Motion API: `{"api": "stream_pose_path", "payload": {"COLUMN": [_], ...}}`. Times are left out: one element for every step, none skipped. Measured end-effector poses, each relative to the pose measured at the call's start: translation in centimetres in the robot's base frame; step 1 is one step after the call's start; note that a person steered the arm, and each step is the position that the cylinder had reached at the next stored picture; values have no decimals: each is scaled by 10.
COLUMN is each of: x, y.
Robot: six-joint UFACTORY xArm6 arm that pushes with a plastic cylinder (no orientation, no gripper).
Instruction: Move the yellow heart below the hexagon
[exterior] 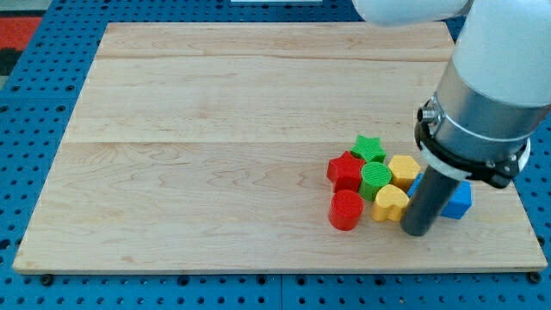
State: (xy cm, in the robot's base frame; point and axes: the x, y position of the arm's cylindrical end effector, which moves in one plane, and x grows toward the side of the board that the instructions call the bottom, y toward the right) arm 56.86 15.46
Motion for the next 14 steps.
{"api": "stream_pose_path", "payload": {"x": [-11, -21, -37, -42, -19, 4, -12, -35, -34, -31, -25, -3, 5, 5], "y": [3, 4, 1, -6, 5, -6, -55, -62, -39, -40, -40, -40, -33, -33]}}
